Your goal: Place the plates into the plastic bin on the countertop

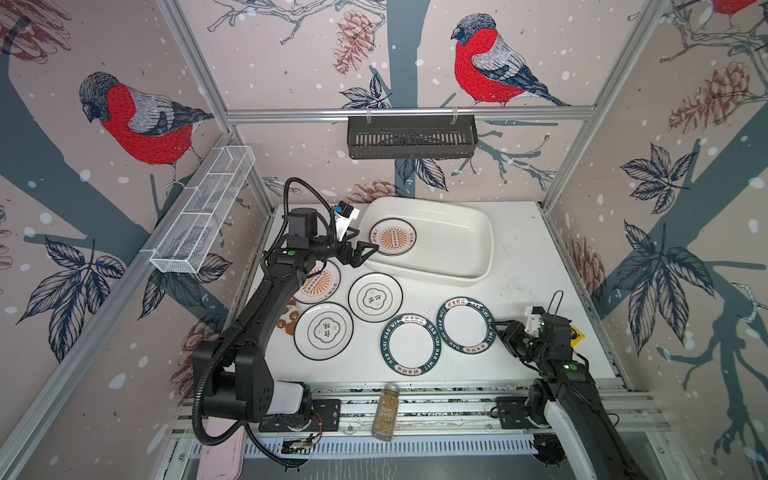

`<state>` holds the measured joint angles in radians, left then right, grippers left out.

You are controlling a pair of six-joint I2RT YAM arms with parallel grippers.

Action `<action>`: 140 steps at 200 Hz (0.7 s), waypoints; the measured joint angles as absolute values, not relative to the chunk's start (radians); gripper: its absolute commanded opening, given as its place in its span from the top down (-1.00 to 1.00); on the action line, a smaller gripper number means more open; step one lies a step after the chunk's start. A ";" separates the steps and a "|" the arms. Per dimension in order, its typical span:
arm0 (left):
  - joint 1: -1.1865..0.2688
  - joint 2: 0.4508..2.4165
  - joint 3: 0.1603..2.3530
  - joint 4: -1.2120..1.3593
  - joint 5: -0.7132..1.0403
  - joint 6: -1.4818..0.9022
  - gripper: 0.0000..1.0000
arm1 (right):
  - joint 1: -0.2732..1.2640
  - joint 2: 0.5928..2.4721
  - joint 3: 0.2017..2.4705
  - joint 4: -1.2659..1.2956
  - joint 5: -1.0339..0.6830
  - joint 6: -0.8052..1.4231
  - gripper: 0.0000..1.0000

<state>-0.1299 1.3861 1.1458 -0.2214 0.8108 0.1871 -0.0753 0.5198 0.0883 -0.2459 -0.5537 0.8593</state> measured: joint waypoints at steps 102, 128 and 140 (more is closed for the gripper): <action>-0.139 1.388 1.145 -0.221 0.812 0.183 -0.93 | -0.099 0.682 0.147 -0.338 -0.575 0.776 0.18; -0.139 1.388 1.145 -0.221 0.818 0.184 -0.93 | -0.105 0.746 0.156 -0.307 -0.606 0.755 0.21; -0.139 1.387 1.145 -0.221 0.819 0.184 -0.93 | -0.108 0.771 0.159 -0.290 -0.619 0.750 0.24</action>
